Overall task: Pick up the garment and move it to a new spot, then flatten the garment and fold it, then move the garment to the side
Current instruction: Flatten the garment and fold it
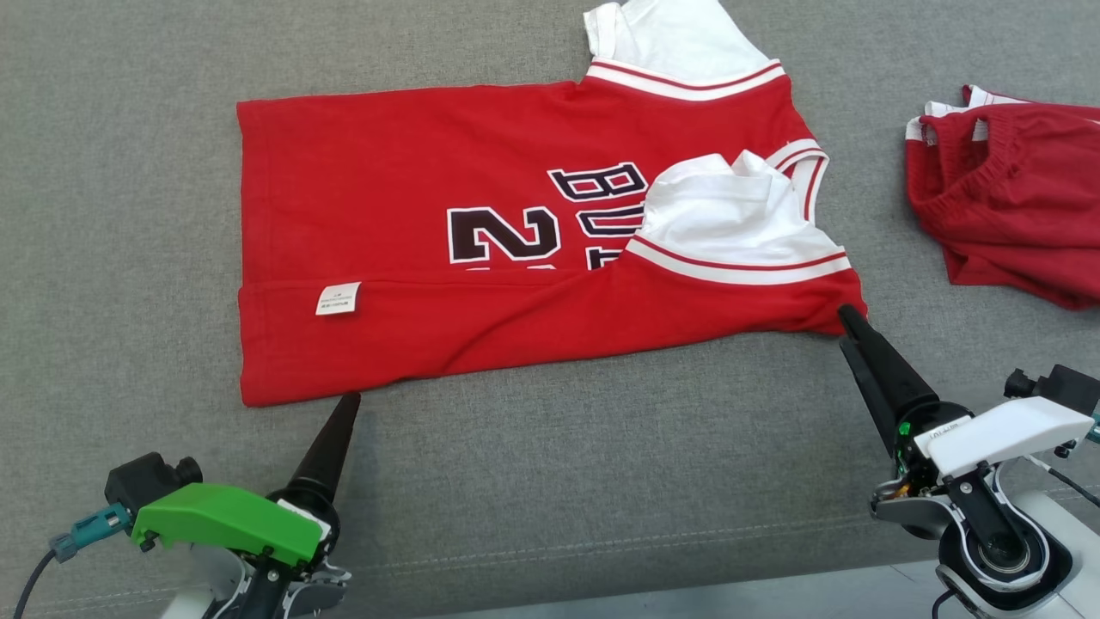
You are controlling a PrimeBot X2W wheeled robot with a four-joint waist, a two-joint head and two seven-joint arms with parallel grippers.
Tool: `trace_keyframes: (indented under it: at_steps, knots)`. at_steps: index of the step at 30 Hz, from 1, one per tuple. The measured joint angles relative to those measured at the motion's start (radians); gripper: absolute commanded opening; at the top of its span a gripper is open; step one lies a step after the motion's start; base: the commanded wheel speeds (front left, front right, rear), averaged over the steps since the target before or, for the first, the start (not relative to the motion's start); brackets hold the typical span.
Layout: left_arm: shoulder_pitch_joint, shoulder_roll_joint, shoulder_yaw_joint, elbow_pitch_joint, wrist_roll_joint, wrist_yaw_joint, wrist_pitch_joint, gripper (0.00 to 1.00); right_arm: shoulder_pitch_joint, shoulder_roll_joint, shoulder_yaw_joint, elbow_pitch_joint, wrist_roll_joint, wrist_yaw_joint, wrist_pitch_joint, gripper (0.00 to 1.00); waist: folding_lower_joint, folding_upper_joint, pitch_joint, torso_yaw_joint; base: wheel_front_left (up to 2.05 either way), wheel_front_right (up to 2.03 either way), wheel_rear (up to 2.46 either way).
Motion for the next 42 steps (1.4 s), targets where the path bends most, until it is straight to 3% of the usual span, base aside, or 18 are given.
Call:
trace_keyframes:
  at_steps: [13, 30, 31, 33, 36, 38, 42]
  knots:
    - [-0.04, 0.005, 0.038, 0.067, -0.009, 0.0, 0.004, 1.0, 0.025, 0.026, -0.061, 0.026, 0.012, -0.01, -0.009, 1.0, 0.0, 0.0, 0.019, 0.004, 0.0, 0.0, 0.0]
    - [-0.115, 0.001, 0.044, 0.138, -0.009, 0.0, 0.014, 1.0, 0.016, 0.065, -0.063, 0.047, 0.012, -0.018, -0.009, 1.0, 0.0, 0.0, 0.039, 0.015, 0.0, 0.0, 0.0]
    - [-0.121, 0.001, 0.044, 0.14, -0.009, 0.0, 0.015, 0.96, 0.013, 0.066, -0.064, 0.049, 0.012, -0.019, -0.009, 1.0, 0.0, 0.0, 0.04, 0.016, 0.0, 0.0, 0.0]
    - [-0.131, 0.001, 0.044, 0.148, -0.009, 0.0, 0.021, 0.77, 0.004, 0.071, -0.064, 0.057, 0.014, -0.019, -0.009, 1.0, 0.0, 0.0, 0.043, 0.016, 0.0, 0.0, 0.0]
    - [-0.147, -0.001, 0.042, 0.165, -0.009, -0.005, 0.022, 0.25, -0.019, 0.08, -0.068, 0.075, 0.026, -0.027, -0.009, 1.0, 0.0, 0.0, 0.047, 0.016, 0.0, 0.0, 0.0]
    - [-0.155, -0.003, 0.042, 0.168, -0.009, -0.01, 0.022, 0.0, -0.028, 0.085, -0.071, 0.083, 0.037, -0.027, -0.009, 1.0, 0.0, 0.0, 0.049, 0.016, 0.0, 0.0, 0.0]
    - [-0.168, -0.005, 0.043, 0.177, -0.009, -0.025, 0.022, 0.0, -0.046, 0.088, -0.07, 0.102, 0.039, -0.029, -0.007, 1.0, 0.0, 0.0, 0.05, 0.019, 0.0, 0.0, 0.0]
